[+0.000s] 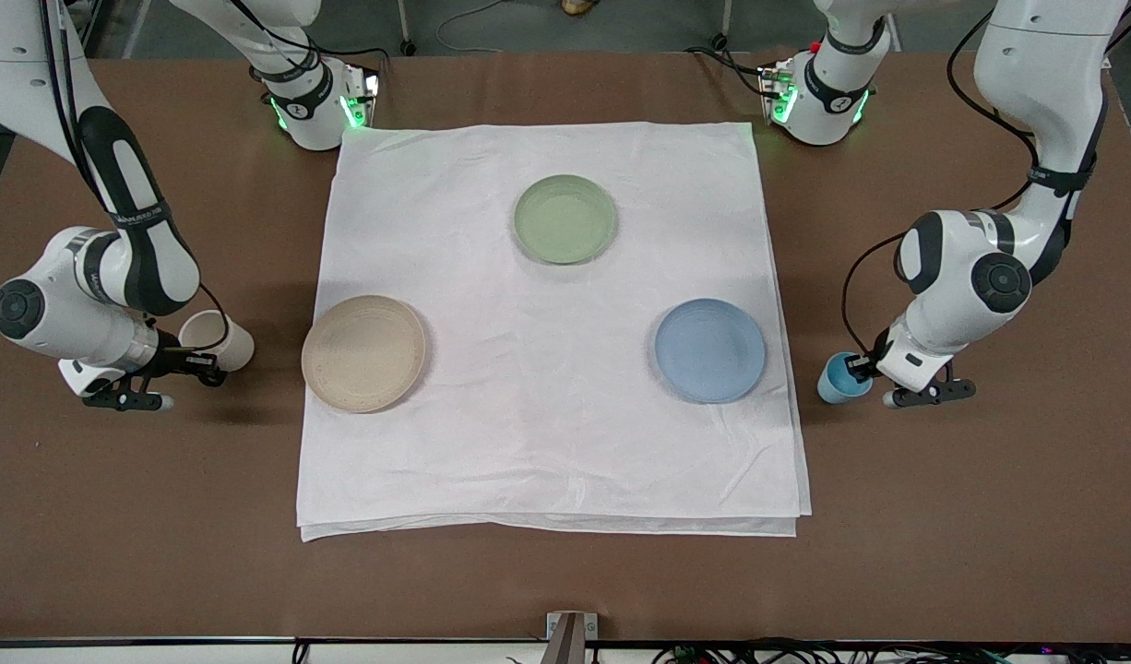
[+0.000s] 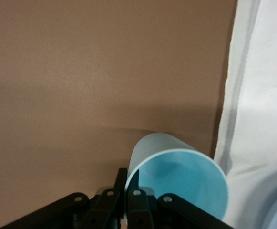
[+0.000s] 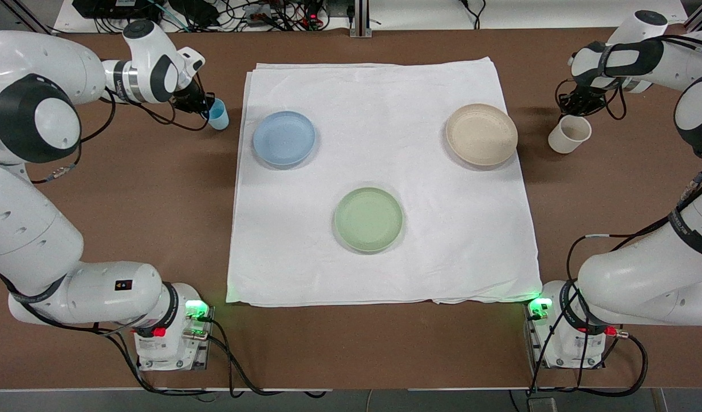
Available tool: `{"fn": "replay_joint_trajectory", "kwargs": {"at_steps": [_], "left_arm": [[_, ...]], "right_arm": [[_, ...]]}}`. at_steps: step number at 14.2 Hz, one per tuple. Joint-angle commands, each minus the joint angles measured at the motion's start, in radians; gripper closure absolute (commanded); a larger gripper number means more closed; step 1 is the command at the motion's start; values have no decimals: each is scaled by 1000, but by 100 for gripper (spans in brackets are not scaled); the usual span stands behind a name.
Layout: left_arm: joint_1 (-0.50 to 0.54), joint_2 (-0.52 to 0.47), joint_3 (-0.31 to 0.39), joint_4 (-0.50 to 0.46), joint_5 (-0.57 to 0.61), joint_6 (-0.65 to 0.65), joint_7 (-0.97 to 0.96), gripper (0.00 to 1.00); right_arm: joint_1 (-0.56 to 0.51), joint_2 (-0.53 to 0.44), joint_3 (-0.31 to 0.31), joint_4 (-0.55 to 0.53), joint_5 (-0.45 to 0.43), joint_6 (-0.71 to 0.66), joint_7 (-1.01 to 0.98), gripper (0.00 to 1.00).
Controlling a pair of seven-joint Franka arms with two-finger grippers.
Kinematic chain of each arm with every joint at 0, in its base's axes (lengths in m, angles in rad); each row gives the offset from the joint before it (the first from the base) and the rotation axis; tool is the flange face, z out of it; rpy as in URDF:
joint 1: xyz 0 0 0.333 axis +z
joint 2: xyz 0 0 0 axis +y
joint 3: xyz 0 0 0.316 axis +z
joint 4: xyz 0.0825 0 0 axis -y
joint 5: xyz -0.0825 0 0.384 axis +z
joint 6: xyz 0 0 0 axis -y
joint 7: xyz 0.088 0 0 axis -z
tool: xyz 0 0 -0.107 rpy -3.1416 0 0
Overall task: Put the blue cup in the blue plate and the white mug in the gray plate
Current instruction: 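Lift the mug with the right gripper while the left gripper lifts the cup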
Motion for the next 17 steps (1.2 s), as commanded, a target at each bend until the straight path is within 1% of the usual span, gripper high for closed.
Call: {"fn": "replay_joint_trajectory", "kwargs": {"at_steps": [1, 2, 3, 5, 6, 9, 11, 12, 13, 14, 16, 17], "left_arm": [[-8, -114, -66, -3, 3, -133, -82, 100], [-8, -138, -118, 5, 1, -177, -140, 100], [-10, -148, -171, 6, 1, -205, -220, 100], [-17, -133, -263, 6, 4, -210, -347, 100], [-32, -120, -278, 6, 6, -208, -387, 100], [-106, -59, -277, 6, 6, -184, -429, 98], [-112, -19, -277, 6, 17, -146, -446, 97], [-111, -1, -277, 8, 39, -136, -449, 95], [-111, 9, -277, 11, 62, -132, -452, 90], [-106, 15, -277, 26, 75, -135, -452, 79], [-97, 18, -274, 71, 76, -162, -450, 30], [-97, 15, -272, 104, 76, -211, -449, 0]], "right_arm": [[18, -41, 11, 54, 70, -145, 15, 100], [55, -58, 11, 49, 116, -167, 38, 100], [93, -75, 11, 30, 136, -167, 85, 100], [180, -97, 11, -11, 142, -135, 218, 100], [225, -98, 11, -28, 144, -107, 289, 100], [355, -89, 9, -60, 142, 3, 498, 100], [397, -74, 9, -62, 141, 43, 549, 99], [408, -66, 8, -59, 136, 45, 558, 82], [410, -63, 8, -56, 130, 45, 558, 18], [410, -63, 8, -56, 128, 45, 557, 0], [408, -72, 8, -45, 122, 28, 549, 0], [406, -83, 8, -31, 121, -1, 551, 0]]}}
